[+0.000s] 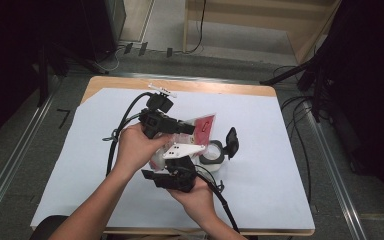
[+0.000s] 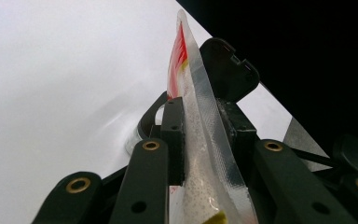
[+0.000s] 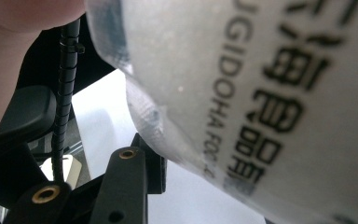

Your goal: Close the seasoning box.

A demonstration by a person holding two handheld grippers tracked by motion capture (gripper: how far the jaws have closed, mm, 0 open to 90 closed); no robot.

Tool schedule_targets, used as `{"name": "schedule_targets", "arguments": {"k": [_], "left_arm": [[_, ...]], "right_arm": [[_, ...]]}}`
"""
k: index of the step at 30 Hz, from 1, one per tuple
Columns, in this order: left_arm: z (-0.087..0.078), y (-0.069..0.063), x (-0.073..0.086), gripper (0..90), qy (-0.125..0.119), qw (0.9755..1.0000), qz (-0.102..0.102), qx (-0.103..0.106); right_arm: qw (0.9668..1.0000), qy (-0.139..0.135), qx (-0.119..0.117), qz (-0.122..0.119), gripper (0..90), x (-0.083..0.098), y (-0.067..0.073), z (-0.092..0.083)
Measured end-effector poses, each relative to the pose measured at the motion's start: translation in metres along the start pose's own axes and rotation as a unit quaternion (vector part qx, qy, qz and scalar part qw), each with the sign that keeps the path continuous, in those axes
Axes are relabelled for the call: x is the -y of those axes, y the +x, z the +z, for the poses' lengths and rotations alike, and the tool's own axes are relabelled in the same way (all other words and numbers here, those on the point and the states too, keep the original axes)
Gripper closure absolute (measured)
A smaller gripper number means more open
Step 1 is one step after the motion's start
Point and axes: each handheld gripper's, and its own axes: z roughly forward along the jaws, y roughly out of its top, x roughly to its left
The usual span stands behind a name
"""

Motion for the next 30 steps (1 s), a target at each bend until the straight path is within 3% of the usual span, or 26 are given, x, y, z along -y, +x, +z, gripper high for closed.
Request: {"name": "schedule_targets", "arguments": {"k": [30], "left_arm": [[0.0000,-0.0017,0.0001,75.2,0.001,1.0000,0.003,-0.001]], "right_arm": [[1.0000,-0.001,0.000,-0.003,63.2,0.0006,0.0002,-0.0006]]}}
